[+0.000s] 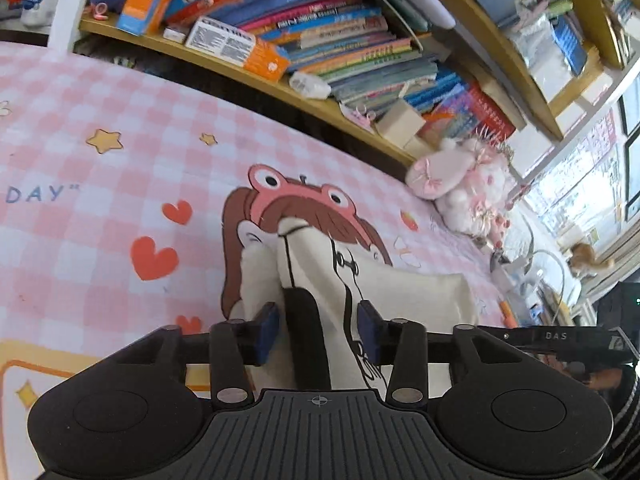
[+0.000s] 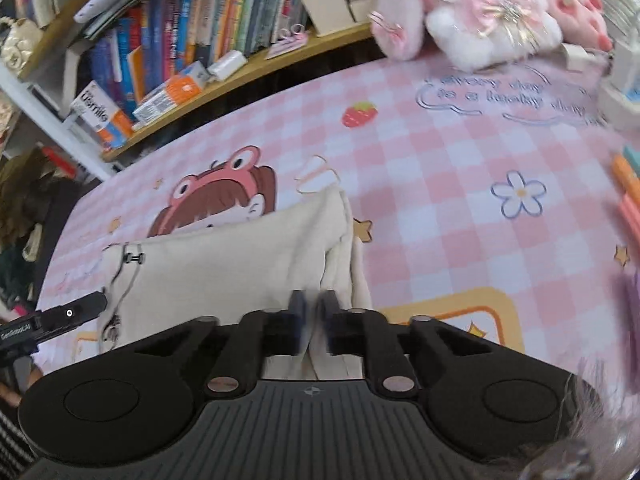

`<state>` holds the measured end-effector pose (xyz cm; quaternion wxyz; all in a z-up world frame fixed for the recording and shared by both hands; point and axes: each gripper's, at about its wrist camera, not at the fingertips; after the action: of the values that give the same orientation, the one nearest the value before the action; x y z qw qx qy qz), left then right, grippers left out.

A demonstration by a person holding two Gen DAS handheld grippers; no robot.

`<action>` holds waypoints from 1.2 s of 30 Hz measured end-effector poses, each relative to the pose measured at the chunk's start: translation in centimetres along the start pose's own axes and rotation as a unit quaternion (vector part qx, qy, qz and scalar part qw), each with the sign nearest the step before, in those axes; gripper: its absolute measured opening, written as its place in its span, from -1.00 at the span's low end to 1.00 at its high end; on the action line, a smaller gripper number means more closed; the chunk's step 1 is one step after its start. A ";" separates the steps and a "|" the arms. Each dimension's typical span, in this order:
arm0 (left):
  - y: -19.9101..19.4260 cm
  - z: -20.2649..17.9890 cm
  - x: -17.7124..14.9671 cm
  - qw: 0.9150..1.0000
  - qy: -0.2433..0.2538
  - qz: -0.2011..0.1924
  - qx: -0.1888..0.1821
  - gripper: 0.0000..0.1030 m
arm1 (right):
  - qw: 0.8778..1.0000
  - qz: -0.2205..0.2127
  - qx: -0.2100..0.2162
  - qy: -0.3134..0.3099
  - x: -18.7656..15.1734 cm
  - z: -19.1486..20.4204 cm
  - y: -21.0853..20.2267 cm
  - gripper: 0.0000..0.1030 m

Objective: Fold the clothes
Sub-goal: 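Lower the folded edge onto the shirt body with both grippers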

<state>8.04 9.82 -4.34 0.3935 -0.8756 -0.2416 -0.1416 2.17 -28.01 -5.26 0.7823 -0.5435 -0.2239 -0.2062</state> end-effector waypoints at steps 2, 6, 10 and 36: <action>-1.4 -0.2 0.1 0.999 -0.028 -0.009 -0.035 -0.94 | 1.000 -0.007 -0.004 0.011 -0.4 -0.2 0.4 -0.88; -3.3 1.1 -0.4 0.994 -0.089 -0.043 -0.050 -0.93 | 1.000 -0.009 -0.002 0.005 -0.6 -0.1 0.7 -0.89; -0.6 5.0 -1.0 0.987 -0.159 -0.021 -0.012 -0.85 | 1.000 -0.009 0.005 -0.007 -0.5 0.4 1.1 -0.89; -2.5 1.3 -1.7 0.993 -0.089 -0.063 0.042 -0.32 | 0.999 -0.039 0.002 -0.014 -1.5 1.3 -1.4 -0.14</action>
<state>5.37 11.72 -4.35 0.3967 -0.8506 -0.3363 -0.0772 -0.04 -27.11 -4.63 0.7713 -0.5358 -0.2561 -0.2291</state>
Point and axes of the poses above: each gripper's, at about its wrist camera, not at the fingertips, and y roughly the way its jaws point, z to its left, x to its top, and after that the axes turned 12 degrees about -y, right-handed
